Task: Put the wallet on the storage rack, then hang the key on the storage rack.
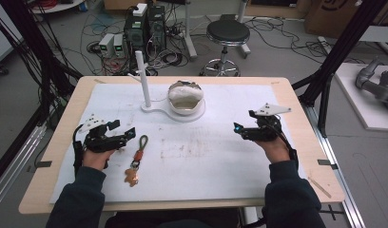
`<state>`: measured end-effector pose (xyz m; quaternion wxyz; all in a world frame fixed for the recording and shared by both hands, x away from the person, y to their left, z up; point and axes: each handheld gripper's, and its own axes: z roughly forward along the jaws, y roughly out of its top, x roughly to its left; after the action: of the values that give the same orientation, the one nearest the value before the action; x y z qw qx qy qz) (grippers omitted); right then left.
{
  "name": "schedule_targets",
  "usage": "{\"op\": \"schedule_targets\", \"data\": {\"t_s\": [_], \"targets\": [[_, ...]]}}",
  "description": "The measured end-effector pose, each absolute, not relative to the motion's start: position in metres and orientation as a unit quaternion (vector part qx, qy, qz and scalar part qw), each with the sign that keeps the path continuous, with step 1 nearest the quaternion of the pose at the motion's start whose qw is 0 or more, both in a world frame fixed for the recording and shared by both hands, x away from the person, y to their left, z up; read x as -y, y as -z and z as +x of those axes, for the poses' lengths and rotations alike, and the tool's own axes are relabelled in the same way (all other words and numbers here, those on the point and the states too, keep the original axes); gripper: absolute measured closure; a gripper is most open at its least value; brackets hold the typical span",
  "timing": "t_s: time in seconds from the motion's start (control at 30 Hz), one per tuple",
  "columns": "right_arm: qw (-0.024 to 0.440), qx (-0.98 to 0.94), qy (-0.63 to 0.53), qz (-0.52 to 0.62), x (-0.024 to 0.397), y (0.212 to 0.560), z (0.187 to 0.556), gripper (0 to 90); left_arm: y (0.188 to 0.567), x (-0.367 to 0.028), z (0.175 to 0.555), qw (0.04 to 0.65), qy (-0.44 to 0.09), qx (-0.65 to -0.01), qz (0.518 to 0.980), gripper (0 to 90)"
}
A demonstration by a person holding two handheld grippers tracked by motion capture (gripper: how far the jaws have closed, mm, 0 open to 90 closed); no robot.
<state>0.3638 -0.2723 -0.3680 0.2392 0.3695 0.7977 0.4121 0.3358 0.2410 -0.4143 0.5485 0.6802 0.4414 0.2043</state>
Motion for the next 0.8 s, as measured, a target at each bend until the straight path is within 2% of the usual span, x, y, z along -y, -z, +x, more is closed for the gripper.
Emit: {"op": "schedule_targets", "data": {"t_s": [0.17,0.4,0.8], "targets": [[0.233,-0.799,-0.388,0.396,0.283,0.389,0.360,22.0,0.414,-0.240,0.335,0.546,-0.206,-0.442,0.681,19.6],[0.252,-0.790,-0.397,0.393,0.286,0.387,0.356,22.1,0.415,-0.236,0.335,0.548,-0.200,-0.438,0.684,20.3],[0.259,-0.774,-0.404,0.412,0.295,0.393,0.352,22.1,0.413,-0.240,0.334,0.536,-0.199,-0.448,0.688,20.8]]}}
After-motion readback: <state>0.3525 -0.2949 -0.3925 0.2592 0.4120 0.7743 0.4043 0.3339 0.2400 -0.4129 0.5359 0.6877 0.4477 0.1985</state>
